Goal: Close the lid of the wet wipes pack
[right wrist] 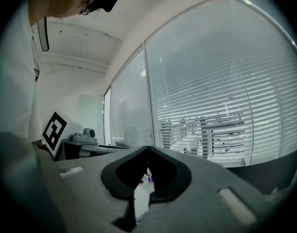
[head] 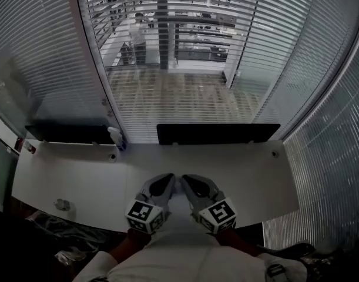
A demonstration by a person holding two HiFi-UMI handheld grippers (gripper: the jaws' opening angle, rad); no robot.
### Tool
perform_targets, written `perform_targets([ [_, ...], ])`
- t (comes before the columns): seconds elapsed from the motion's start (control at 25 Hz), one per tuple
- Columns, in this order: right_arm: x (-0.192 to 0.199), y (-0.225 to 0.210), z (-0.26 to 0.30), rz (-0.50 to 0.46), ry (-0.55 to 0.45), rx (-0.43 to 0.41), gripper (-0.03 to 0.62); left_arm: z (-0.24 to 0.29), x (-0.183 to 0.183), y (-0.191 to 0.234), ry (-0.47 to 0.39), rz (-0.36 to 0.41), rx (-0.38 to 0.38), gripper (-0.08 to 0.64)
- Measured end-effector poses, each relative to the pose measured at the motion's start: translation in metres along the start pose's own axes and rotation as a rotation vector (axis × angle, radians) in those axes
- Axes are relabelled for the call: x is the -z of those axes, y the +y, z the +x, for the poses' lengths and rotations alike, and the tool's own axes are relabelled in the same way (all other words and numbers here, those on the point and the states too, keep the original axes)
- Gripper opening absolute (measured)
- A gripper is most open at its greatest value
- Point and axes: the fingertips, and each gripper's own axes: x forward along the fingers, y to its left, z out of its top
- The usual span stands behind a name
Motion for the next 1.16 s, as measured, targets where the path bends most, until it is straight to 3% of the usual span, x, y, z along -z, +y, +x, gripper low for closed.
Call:
perform_targets([
  [1.16,0.001,0.001,-0.005,-0.014,0.009,0.018,0.000,-0.003,-0.002,-0.003,0.016,-0.013,0.004,0.002],
])
